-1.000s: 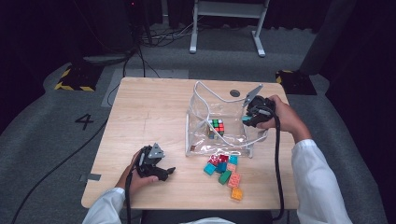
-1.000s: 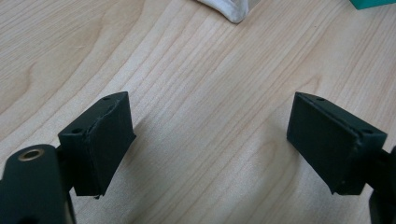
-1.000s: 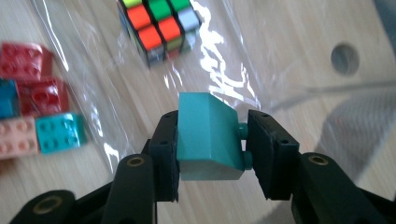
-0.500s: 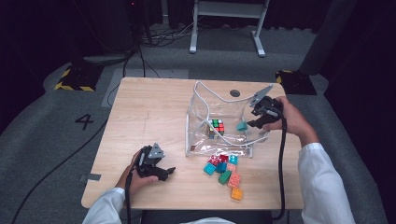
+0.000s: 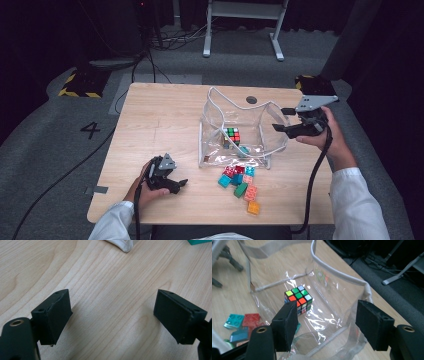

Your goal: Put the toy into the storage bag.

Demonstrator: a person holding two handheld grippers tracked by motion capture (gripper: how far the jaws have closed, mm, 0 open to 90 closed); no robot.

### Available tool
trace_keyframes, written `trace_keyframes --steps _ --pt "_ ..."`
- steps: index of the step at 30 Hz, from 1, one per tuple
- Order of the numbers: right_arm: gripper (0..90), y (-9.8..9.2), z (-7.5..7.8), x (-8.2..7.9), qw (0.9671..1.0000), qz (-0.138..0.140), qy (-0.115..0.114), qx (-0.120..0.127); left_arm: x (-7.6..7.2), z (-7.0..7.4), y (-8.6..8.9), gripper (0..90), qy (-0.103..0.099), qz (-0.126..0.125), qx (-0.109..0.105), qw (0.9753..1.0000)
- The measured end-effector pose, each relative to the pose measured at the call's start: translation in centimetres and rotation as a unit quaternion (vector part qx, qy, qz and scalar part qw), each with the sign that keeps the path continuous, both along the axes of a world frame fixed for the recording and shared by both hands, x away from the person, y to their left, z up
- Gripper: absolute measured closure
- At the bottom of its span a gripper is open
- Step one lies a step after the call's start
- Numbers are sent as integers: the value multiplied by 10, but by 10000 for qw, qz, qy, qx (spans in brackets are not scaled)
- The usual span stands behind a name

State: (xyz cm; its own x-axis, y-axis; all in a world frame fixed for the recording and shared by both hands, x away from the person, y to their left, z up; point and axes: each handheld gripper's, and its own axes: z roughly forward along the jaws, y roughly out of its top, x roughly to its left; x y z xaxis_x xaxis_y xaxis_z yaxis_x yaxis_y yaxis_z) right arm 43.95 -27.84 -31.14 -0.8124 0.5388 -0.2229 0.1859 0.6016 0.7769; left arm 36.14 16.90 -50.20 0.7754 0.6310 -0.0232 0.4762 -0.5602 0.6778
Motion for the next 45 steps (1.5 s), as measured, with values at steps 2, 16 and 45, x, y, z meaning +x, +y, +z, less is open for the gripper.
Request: trace_keyframes --steps 2,16,45 --pt "331 -7 2 -8 9999 -45 -110 102 0 0 0 147 0 -1 0 10000" --pt "331 -57 -19 -59 9981 -172 -354 481 -1 0 0 147 51 22 -49 10000" --pt "347 -14 -168 -125 9875 895 1240 372 -1 -1 0 147 28 44 -40 10000"
